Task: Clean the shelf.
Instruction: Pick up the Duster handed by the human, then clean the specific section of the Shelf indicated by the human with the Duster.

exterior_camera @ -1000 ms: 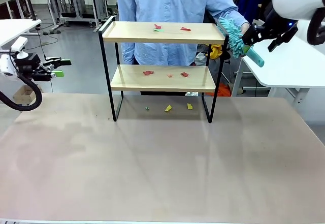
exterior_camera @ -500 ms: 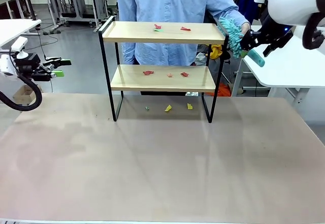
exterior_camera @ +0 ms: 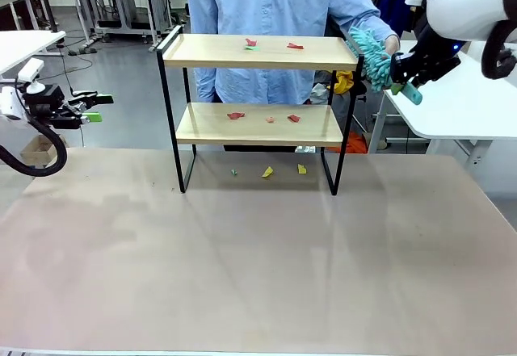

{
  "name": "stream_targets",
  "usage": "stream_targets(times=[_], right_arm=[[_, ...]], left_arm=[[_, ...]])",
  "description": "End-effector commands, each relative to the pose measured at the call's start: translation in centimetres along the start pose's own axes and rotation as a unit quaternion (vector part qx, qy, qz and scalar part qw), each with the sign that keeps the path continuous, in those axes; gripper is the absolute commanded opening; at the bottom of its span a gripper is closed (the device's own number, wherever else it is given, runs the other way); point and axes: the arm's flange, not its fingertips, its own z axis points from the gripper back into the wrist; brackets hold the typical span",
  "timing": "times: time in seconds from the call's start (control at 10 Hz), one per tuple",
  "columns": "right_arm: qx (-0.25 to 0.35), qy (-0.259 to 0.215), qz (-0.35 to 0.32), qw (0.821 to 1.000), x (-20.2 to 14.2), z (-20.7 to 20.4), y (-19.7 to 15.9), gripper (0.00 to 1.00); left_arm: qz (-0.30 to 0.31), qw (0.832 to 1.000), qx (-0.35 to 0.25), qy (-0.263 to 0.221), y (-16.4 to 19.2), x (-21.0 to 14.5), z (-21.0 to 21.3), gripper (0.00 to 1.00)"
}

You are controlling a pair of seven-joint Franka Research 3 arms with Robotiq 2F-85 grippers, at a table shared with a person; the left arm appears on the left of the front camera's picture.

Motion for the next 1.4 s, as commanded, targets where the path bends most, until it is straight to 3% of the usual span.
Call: stream_targets(times=[0.0,0.5,0.7,0.8,1.3], right_arm=[[-0.003,0.014,-0.007,1.000,-0.2,0.0,-0.1,0.00],[-0.042,0.006,-0.029,0.999,-0.5,0.4,-0.9,0.00],[-0.046,-0.031,-0.032,0.998,-0.4,0.8,-1.4,0.00],[-0.022,0.008,-0.011,1.000,-0.2,0.2,-1.1,0.00],[-0.022,0.008,-0.011,1.000,-0.2,0.2,-1.1,0.00]], left_arm=[[-0.008,1.000,0.001,-0.001,-0.3,0.2,-0.2,1.00],[-0.008,1.000,0.001,-0.001,-0.3,0.2,-0.2,1.00],[-0.008,1.000,0.001,-0.001,-0.3,0.2,-0.2,1.00],[-0.008,1.000,0.001,-0.001,-0.3,0.2,-0.2,1.00],[-0.008,1.000,0.001,-0.001,-0.3,0.2,-0.2,1.00]])
